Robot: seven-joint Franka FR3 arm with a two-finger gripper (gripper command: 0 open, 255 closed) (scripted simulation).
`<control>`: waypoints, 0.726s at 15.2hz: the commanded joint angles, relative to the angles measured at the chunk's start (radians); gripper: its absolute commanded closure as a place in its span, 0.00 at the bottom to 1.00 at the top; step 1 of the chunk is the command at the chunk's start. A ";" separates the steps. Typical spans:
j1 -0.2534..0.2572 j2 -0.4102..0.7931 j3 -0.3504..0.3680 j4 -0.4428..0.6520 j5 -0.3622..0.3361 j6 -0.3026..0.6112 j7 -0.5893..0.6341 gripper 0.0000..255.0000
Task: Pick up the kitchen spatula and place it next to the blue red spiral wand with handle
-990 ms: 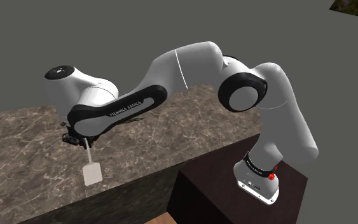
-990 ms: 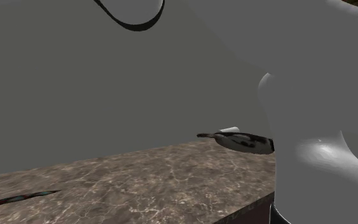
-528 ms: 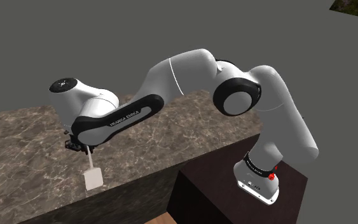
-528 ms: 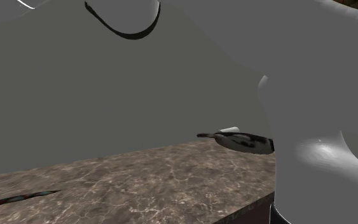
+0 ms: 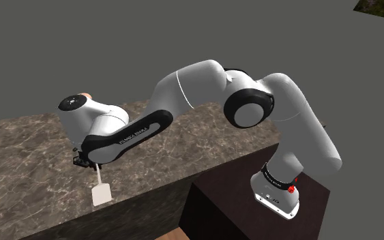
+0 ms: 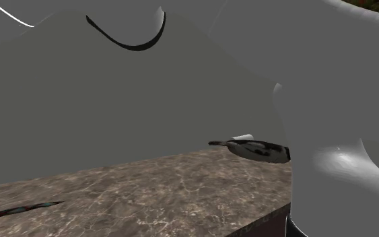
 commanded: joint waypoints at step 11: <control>0.000 0.001 0.000 0.000 0.000 0.002 0.000 0.00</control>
